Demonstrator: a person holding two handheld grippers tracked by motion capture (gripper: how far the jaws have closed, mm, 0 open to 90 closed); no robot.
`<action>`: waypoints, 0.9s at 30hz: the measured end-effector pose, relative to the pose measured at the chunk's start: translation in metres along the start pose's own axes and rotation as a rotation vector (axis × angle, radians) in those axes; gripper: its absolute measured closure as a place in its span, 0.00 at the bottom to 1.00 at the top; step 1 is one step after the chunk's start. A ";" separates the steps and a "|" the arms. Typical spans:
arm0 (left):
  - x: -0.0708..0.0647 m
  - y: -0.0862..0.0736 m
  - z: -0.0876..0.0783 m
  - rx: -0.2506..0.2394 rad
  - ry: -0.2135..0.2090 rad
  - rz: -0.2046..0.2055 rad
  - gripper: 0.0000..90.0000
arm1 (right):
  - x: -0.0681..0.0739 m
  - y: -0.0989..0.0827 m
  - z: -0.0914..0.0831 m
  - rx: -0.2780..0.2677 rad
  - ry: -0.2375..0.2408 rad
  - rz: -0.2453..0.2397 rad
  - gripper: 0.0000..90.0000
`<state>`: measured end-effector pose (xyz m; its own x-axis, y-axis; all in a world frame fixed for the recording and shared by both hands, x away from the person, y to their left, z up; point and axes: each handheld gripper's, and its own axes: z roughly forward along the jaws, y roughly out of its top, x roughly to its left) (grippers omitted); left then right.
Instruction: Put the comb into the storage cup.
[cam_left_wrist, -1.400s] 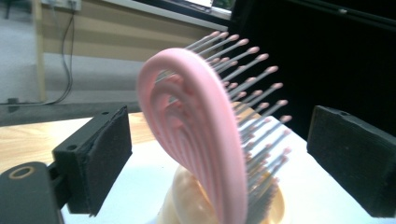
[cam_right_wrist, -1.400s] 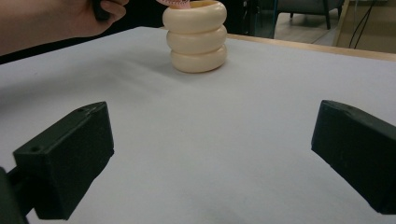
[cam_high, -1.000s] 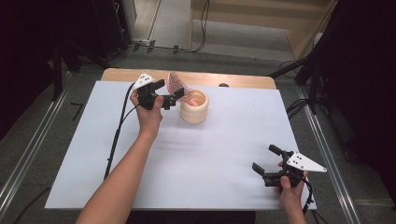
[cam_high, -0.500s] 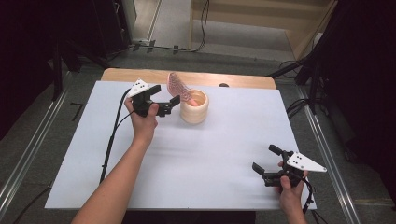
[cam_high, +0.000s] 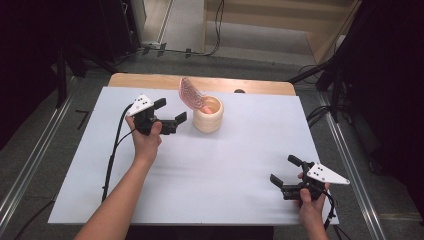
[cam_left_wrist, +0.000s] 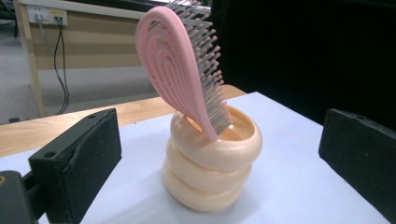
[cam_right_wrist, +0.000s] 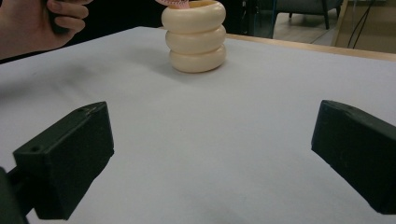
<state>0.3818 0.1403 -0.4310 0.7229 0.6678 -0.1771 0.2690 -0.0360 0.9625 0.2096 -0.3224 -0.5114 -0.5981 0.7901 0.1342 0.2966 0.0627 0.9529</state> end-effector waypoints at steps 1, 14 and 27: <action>-0.001 -0.001 -0.002 0.000 -0.007 0.002 0.00 | 0.000 0.000 0.000 0.000 0.000 0.000 0.00; -0.007 -0.013 -0.026 -0.014 -0.012 0.028 0.00 | 0.001 0.000 0.000 0.003 -0.004 -0.002 0.00; -0.010 -0.024 -0.049 -0.006 0.002 0.048 0.00 | 0.001 0.000 0.000 0.001 -0.012 0.002 0.00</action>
<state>0.3375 0.1709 -0.4422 0.7338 0.6668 -0.1299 0.2298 -0.0637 0.9711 0.2092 -0.3217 -0.5112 -0.5885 0.7975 0.1329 0.2987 0.0618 0.9523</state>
